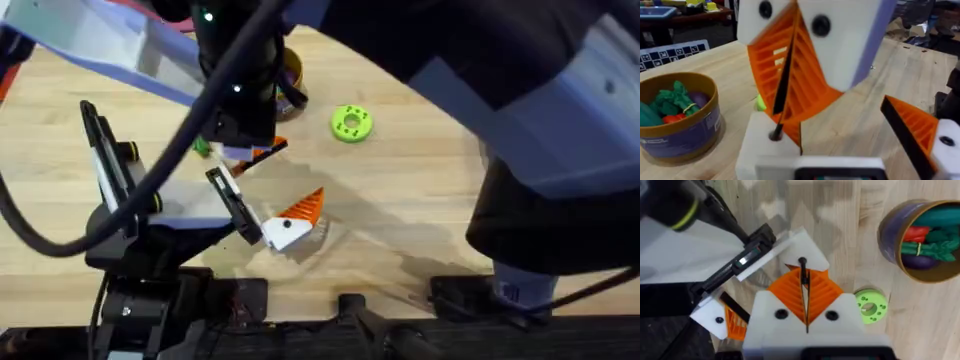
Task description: Pick up the gripper from the table and insert it into the empty holder that is missing its gripper. Then pick up a screw, insert it into the mounting hole, and use the screwdriver to tighten it. Finally, clean up the table by picking up the vegetable and placing it into the bucket.
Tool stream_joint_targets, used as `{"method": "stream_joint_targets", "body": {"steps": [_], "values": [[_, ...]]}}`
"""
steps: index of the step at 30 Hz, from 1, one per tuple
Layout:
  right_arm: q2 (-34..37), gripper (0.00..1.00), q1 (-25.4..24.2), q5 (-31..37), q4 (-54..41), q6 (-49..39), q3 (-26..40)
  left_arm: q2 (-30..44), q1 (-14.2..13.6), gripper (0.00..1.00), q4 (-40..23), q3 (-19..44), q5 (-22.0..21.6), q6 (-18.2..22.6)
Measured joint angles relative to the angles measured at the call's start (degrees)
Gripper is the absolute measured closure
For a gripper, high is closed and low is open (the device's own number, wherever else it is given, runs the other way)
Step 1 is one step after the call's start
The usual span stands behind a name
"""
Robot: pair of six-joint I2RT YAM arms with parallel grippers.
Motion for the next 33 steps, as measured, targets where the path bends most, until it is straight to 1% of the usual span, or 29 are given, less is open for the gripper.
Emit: {"method": "stream_joint_targets", "body": {"steps": [33], "values": [[0.6, 0.996, 0.1, 0.0, 1.6, 1.7, 0.1, 0.0, 0.0, 0.015, 0.0, 0.0, 0.0, -0.1]]}}
